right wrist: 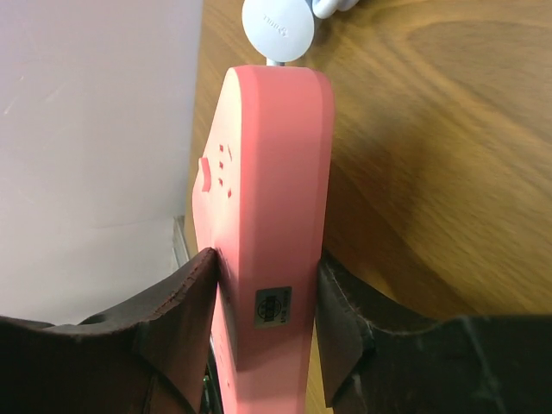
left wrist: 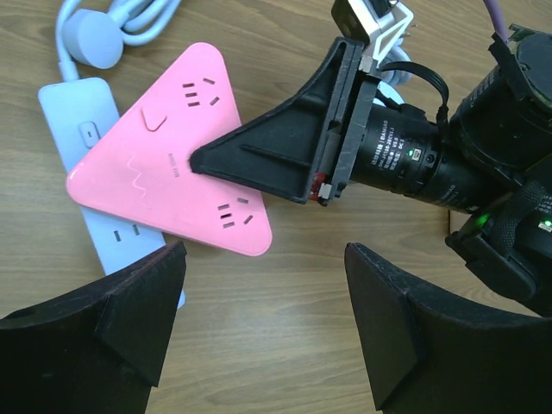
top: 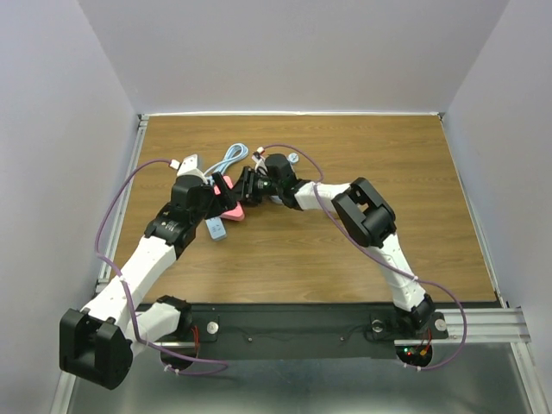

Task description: Insert the plug

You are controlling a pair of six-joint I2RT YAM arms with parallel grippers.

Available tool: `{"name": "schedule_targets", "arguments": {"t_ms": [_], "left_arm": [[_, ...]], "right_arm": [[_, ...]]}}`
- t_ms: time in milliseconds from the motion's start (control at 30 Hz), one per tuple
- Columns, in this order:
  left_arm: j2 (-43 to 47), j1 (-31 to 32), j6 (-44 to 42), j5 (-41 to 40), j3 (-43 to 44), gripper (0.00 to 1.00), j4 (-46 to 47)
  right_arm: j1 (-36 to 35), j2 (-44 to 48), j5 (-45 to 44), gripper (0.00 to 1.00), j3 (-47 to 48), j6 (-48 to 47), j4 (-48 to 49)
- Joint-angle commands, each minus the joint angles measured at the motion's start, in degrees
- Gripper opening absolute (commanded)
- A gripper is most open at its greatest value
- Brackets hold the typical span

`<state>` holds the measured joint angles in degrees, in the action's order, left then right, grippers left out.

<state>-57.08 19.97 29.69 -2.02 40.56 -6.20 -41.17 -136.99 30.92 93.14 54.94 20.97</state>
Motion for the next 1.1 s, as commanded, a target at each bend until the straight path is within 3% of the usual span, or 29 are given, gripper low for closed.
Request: {"name": "schedule_targets", "arguments": {"t_ms": [0,233,600,1067], "left_arm": [[1.53,-0.81,-1.57,-0.18,1.90,0.86,-0.04],[1.62,-1.24,-2.18,0.00,2.16,0.89,-0.83],[2.32,-1.33,-3.41,-0.79,3.56,0.91,-2.15],[-3.30,-0.63,-4.99,0.61,5.76,0.91,1.97]], "right_arm": [[-4.10,-3.55,-2.00,0.47,1.51,-2.29,-7.70],[-4.10,-0.92,-1.91,0.72,1.43,-5.45,-7.70],[-2.26,11.12,-8.14,0.93,-5.15,-10.90,-7.52],[5.82,30.98,-14.65,0.94,-23.35,-16.88,-7.79]]}}
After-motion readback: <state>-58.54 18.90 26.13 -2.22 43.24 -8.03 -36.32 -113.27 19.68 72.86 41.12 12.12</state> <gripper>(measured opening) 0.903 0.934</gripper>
